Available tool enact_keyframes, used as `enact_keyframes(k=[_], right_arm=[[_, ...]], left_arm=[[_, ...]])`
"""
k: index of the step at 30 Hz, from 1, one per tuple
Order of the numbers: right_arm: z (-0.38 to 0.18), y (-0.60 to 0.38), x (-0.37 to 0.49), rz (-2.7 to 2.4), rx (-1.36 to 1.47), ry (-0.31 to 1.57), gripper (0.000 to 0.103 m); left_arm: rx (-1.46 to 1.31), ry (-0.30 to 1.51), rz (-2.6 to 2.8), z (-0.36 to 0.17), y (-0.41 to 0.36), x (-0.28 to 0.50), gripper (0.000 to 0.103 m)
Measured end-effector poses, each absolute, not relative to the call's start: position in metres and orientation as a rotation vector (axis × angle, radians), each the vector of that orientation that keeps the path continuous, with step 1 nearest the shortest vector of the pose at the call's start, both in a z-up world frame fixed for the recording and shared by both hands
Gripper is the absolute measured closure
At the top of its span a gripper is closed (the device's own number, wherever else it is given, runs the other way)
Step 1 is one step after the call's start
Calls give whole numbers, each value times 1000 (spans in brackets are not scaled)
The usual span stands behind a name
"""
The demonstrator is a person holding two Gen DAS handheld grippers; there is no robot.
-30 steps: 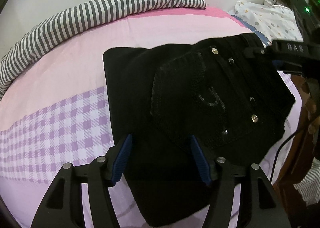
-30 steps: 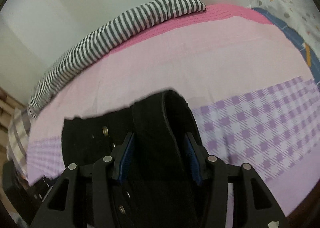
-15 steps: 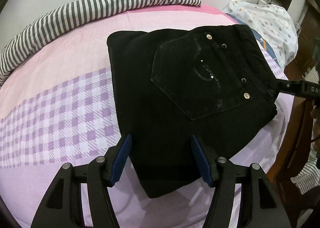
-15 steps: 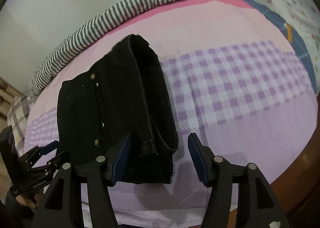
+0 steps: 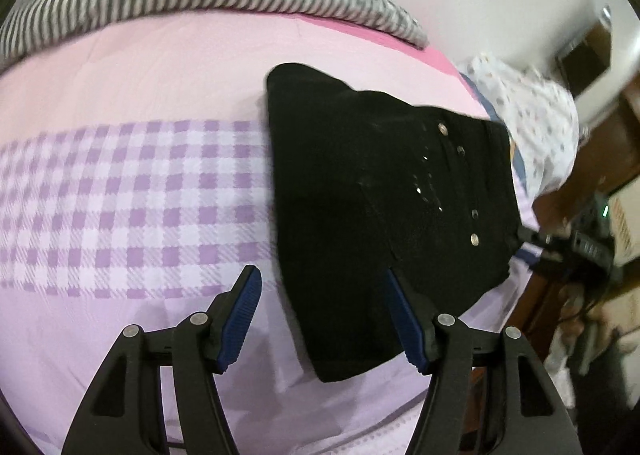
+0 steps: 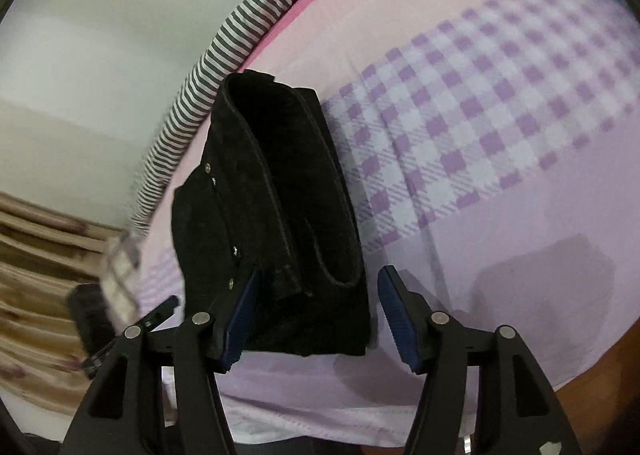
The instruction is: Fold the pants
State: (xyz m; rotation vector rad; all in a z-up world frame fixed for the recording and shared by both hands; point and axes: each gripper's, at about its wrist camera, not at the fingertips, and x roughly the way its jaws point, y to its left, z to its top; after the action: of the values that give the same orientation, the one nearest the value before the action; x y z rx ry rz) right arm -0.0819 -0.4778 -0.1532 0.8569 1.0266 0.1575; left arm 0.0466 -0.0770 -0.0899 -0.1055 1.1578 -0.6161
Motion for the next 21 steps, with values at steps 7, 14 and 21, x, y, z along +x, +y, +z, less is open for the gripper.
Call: enact_keyframes(k=[7, 14, 21], right_arm=[[-165, -482, -79, 215, 931, 1024, 45], [-169, -486, -81, 259, 943, 1032, 45], [-169, -482, -71, 300, 917, 1037, 45]], left_arm=[[-206, 1219, -625, -96, -71, 64, 39], [-223, 1250, -634, -102, -86, 75, 39], [-230, 1272, -639, -112, -92, 79, 39]])
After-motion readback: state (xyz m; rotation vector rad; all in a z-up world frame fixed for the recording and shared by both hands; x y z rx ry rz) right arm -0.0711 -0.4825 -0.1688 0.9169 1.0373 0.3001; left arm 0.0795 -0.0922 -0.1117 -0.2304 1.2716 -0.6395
